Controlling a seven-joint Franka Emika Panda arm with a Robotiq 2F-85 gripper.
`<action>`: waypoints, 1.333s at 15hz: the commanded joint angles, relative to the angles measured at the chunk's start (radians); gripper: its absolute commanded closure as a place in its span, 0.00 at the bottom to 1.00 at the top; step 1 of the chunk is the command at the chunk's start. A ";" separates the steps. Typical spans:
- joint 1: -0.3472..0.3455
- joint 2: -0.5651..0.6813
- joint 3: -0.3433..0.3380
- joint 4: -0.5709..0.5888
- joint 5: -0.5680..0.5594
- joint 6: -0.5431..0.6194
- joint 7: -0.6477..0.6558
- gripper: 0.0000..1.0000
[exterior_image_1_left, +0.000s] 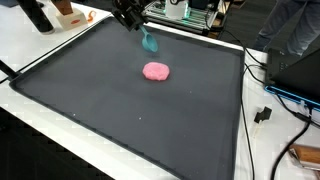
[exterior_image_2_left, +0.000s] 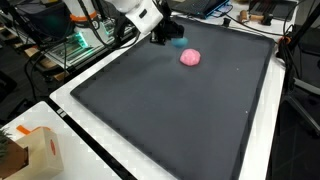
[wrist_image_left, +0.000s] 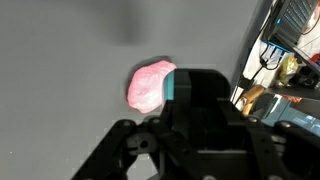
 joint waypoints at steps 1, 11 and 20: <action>-0.080 0.110 0.050 0.084 0.053 -0.076 -0.066 0.75; -0.146 0.217 0.103 0.176 0.042 -0.102 -0.045 0.75; -0.143 0.207 0.115 0.199 0.029 -0.070 -0.045 0.75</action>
